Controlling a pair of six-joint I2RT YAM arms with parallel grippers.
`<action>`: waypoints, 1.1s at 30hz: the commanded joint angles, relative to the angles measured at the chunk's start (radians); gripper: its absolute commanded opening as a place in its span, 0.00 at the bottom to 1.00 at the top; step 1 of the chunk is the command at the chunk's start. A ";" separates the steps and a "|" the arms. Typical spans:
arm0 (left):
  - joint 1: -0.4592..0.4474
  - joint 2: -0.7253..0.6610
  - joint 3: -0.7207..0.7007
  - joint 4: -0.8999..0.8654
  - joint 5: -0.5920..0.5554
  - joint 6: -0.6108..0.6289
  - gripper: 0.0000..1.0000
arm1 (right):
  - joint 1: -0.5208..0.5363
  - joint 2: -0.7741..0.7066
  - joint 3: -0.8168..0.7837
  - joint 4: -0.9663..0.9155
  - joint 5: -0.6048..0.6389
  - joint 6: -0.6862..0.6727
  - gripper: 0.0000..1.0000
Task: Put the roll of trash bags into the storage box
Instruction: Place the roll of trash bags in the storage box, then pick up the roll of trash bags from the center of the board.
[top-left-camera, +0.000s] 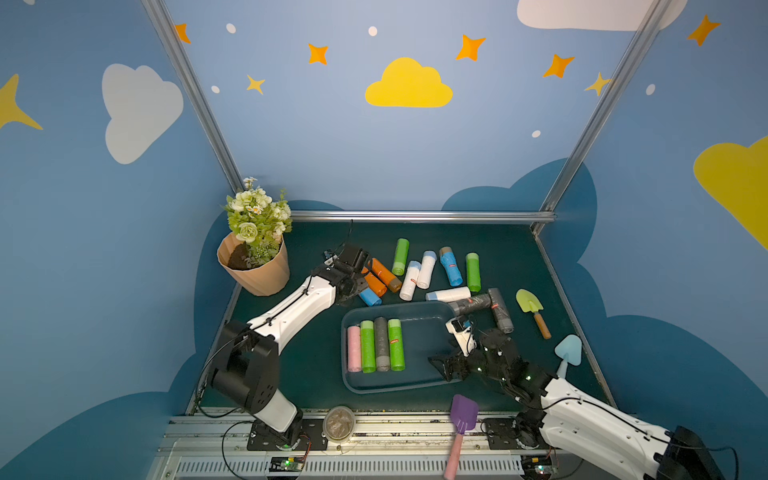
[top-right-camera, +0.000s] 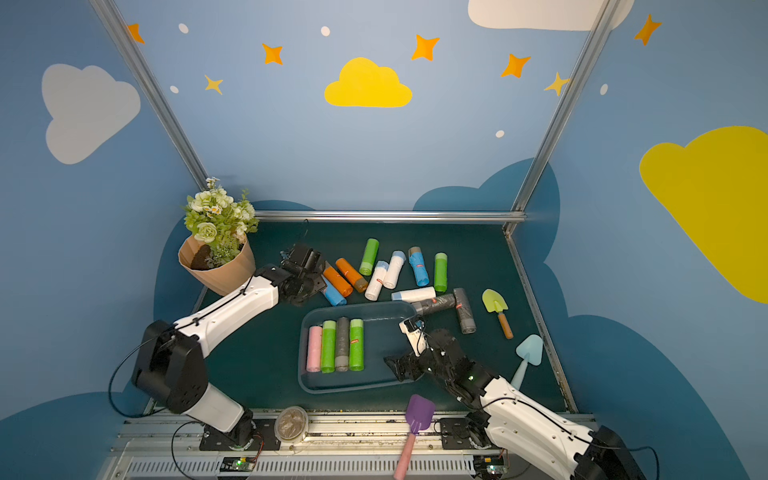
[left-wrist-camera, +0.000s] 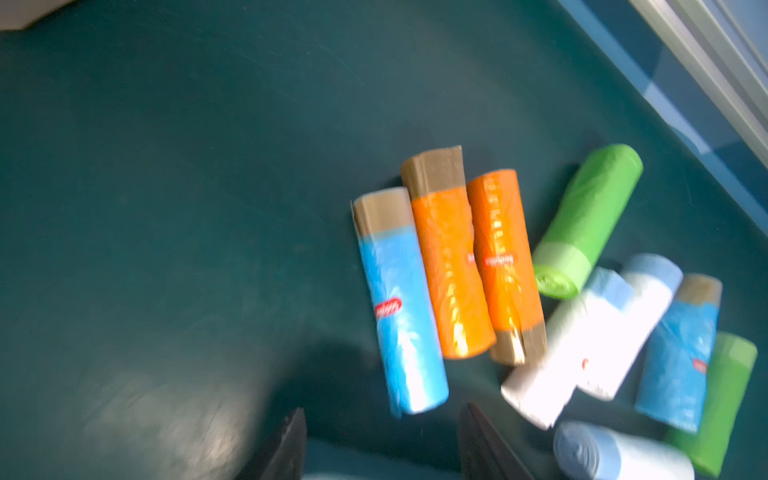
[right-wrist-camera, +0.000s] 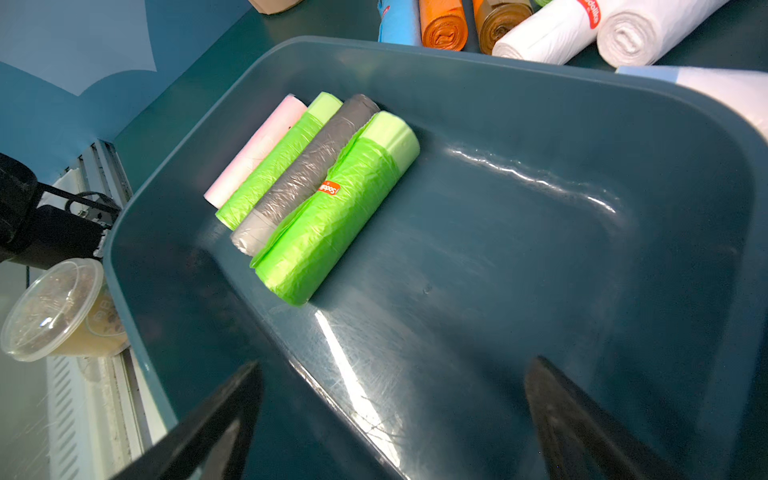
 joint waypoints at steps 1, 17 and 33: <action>0.038 0.087 0.062 0.000 0.058 -0.030 0.58 | -0.006 0.019 0.021 -0.005 0.002 -0.002 0.97; 0.081 0.317 0.088 0.118 0.181 -0.080 0.58 | -0.004 0.137 0.056 0.023 -0.017 -0.020 0.97; 0.104 0.333 0.115 0.096 0.135 -0.077 0.44 | -0.006 0.178 0.070 0.024 -0.014 -0.025 0.97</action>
